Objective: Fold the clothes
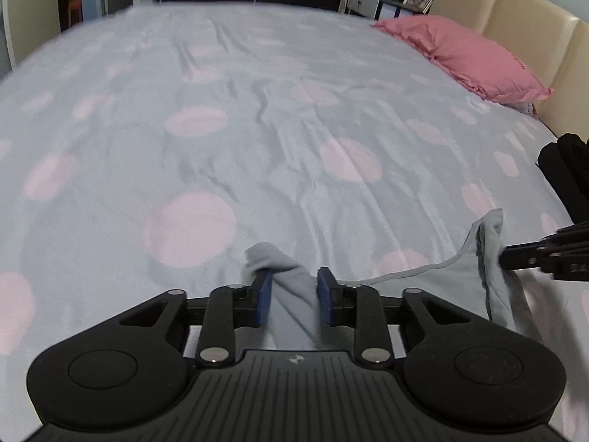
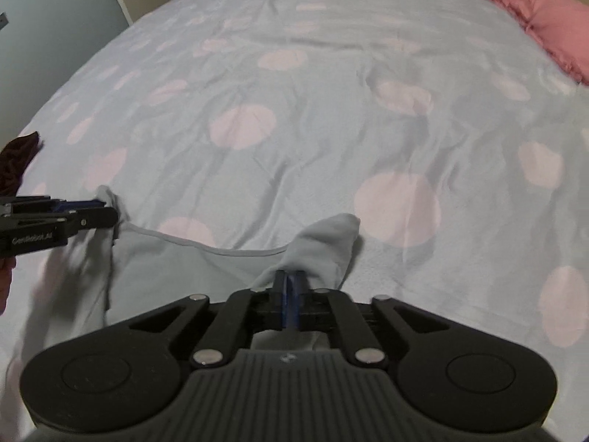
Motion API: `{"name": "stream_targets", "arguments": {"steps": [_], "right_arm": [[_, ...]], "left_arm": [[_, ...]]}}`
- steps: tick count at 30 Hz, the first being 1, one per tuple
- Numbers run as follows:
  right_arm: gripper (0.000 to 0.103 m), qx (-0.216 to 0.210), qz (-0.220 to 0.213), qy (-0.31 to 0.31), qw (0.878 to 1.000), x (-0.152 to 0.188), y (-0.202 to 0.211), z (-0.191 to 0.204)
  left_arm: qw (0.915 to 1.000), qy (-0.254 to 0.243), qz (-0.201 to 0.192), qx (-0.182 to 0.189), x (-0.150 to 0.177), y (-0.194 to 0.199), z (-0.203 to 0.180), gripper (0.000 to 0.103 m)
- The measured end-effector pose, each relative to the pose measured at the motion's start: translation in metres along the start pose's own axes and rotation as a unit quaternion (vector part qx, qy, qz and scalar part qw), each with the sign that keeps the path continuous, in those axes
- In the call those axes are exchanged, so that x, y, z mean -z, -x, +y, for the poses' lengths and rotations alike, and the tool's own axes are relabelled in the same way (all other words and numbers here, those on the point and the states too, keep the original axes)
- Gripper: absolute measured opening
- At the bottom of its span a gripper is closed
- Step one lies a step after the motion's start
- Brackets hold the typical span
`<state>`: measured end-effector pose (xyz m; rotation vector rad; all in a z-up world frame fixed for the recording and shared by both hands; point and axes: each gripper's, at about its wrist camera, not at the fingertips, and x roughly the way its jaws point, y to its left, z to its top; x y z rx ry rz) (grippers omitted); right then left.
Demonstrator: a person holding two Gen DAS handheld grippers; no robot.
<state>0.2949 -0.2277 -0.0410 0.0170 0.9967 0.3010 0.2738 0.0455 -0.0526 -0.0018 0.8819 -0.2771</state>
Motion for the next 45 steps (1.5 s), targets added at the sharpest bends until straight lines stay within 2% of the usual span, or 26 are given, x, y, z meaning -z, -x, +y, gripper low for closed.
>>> {"name": "stream_targets", "arguments": {"steps": [3,7,10,14,18,23,26,33,37,39,41,42,44,45], "right_arm": [[0.008,-0.010,0.000,0.010,1.000,0.013,0.027,0.007],[0.010,-0.027,0.015,0.028,0.999,0.049,0.063,0.025],[0.013,-0.039,0.031,0.043,0.998,0.088,0.087,0.041],[0.013,-0.064,0.058,0.052,0.995,0.147,0.113,0.059],[0.013,-0.074,0.082,0.041,0.993,0.199,0.130,0.064],[0.013,-0.079,0.111,0.023,0.990,0.250,0.138,0.067],[0.013,-0.089,0.124,0.018,0.988,0.275,0.139,0.070],[0.013,-0.113,0.139,0.037,0.983,0.294,0.149,0.076],[0.013,-0.123,0.157,0.042,0.979,0.301,0.146,0.076],[0.014,-0.127,0.164,0.049,0.977,0.304,0.146,0.075],[0.020,-0.136,0.182,0.067,0.971,0.309,0.144,0.076],[0.022,-0.138,0.191,0.070,0.969,0.313,0.143,0.075],[0.031,-0.134,0.214,0.080,0.964,0.322,0.137,0.075],[0.031,-0.131,0.226,0.085,0.962,0.326,0.133,0.074]], "left_arm": [[0.9997,-0.018,-0.014,-0.006,0.009,0.027,-0.004,0.035],[0.9992,-0.037,-0.002,0.013,0.037,0.068,-0.011,0.035],[0.9978,-0.053,0.021,0.034,0.071,0.095,-0.020,0.035],[0.9925,-0.076,0.075,0.061,0.127,0.121,-0.036,0.033],[0.9882,-0.068,0.117,0.073,0.177,0.141,-0.046,0.033],[0.9837,-0.059,0.144,0.090,0.223,0.165,-0.059,0.029],[0.9813,-0.077,0.148,0.096,0.242,0.177,-0.073,0.029],[0.9691,-0.124,0.178,0.117,0.268,0.191,-0.094,0.027],[0.9555,-0.150,0.218,0.130,0.290,0.186,-0.102,0.025],[0.9459,-0.157,0.253,0.129,0.302,0.178,-0.104,0.025],[0.9370,-0.171,0.280,0.121,0.312,0.170,-0.107,0.025],[0.9378,-0.173,0.277,0.119,0.312,0.171,-0.107,0.025],[0.9398,-0.175,0.270,0.114,0.312,0.173,-0.107,0.025],[0.9436,-0.168,0.262,0.113,0.309,0.176,-0.104,0.025]]}}
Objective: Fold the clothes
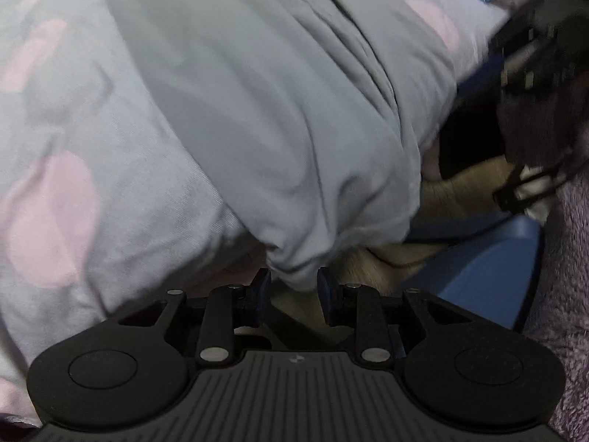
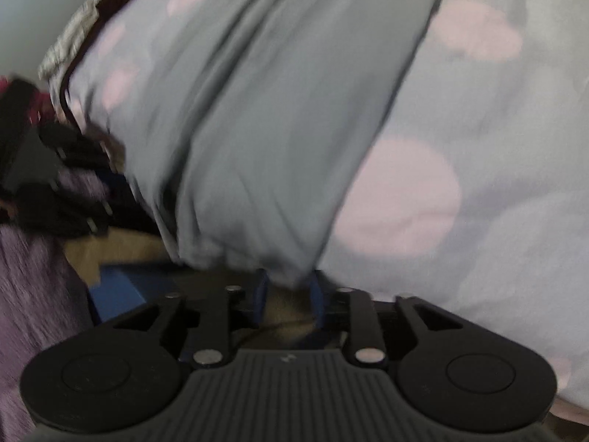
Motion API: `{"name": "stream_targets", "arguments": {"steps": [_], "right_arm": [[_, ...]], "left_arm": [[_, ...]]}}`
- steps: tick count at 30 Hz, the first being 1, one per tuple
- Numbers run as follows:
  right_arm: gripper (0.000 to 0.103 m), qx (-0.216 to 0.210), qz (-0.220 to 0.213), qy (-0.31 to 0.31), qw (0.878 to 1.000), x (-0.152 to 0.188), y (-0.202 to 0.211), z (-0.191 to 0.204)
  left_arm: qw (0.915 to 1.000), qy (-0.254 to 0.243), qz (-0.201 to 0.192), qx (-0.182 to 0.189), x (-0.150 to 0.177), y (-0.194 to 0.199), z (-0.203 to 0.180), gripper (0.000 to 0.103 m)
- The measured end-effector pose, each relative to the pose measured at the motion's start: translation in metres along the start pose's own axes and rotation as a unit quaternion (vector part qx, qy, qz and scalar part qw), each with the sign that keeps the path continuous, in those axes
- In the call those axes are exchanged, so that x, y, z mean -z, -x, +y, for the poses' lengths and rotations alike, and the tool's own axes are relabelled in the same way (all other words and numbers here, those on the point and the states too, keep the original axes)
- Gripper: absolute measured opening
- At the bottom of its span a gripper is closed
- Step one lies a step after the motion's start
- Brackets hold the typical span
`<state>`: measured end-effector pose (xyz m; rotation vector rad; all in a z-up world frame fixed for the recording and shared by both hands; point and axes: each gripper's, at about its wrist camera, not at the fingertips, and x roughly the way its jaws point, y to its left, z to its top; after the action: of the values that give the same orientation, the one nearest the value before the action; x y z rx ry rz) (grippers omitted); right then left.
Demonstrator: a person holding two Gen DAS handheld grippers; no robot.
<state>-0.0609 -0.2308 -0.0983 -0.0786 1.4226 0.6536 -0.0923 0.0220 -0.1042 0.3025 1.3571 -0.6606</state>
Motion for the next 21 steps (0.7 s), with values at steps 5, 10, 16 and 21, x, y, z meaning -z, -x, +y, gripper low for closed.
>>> {"name": "stream_targets", "arguments": {"steps": [5,10,16,21], "right_arm": [[0.031,-0.008,0.013,-0.004,1.000,0.007,-0.013,-0.010],[0.032,-0.030,-0.017,0.011,0.999,0.003,-0.018,-0.004],[0.004,-0.058,-0.029,0.022,0.998,0.002,-0.029,0.000],[0.003,-0.068,-0.002,-0.009,0.998,0.002,-0.016,-0.007]], "left_arm": [[0.9996,-0.001,-0.029,0.006,-0.007,0.007,0.005,0.031],[0.9978,-0.049,-0.042,0.010,-0.016,-0.004,0.000,0.033],[0.9962,-0.064,-0.046,0.038,-0.009,-0.007,0.002,0.022],[0.9952,-0.043,-0.028,0.083,-0.010,0.004,0.011,0.009]]}}
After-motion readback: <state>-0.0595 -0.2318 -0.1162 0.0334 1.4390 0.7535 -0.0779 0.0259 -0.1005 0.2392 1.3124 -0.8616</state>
